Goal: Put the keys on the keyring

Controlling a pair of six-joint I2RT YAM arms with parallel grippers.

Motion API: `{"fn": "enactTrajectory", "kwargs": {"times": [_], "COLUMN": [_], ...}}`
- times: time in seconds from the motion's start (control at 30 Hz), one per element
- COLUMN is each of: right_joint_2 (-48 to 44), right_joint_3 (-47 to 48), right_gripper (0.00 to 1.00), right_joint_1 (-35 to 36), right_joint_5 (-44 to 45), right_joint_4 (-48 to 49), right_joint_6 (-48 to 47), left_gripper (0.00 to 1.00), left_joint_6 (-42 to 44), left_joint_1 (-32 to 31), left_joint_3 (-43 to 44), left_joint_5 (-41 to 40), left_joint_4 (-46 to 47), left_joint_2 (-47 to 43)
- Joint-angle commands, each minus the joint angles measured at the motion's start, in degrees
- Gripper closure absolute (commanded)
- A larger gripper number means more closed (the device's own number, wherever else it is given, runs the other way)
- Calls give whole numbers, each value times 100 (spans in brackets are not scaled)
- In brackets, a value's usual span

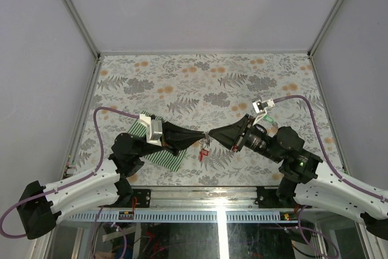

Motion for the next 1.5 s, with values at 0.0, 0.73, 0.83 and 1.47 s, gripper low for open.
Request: {"fn": "enactTrajectory", "kwargs": {"times": [0.0, 0.73, 0.83, 1.47], "right_joint_2": [-90, -141, -128, 49], "right_joint_3": [7, 140, 243, 308], "right_gripper": [80, 100, 100, 88], "right_joint_1": [29, 23, 28, 22], "right_joint_5": [-89, -127, -66, -46], "right_joint_4": [350, 51, -200, -177], "right_joint_6": [29, -21, -97, -362], "left_gripper": [100, 100, 100, 100], "left_joint_6": [6, 75, 95, 98], "left_joint_1": [-32, -31, -30, -24], "left_joint_3": [4, 18, 29, 106], "left_joint_5": [-152, -202, -211, -73], "left_joint_4": [543, 461, 458, 439], "left_joint_2": [-101, -120, -126, -39]}}
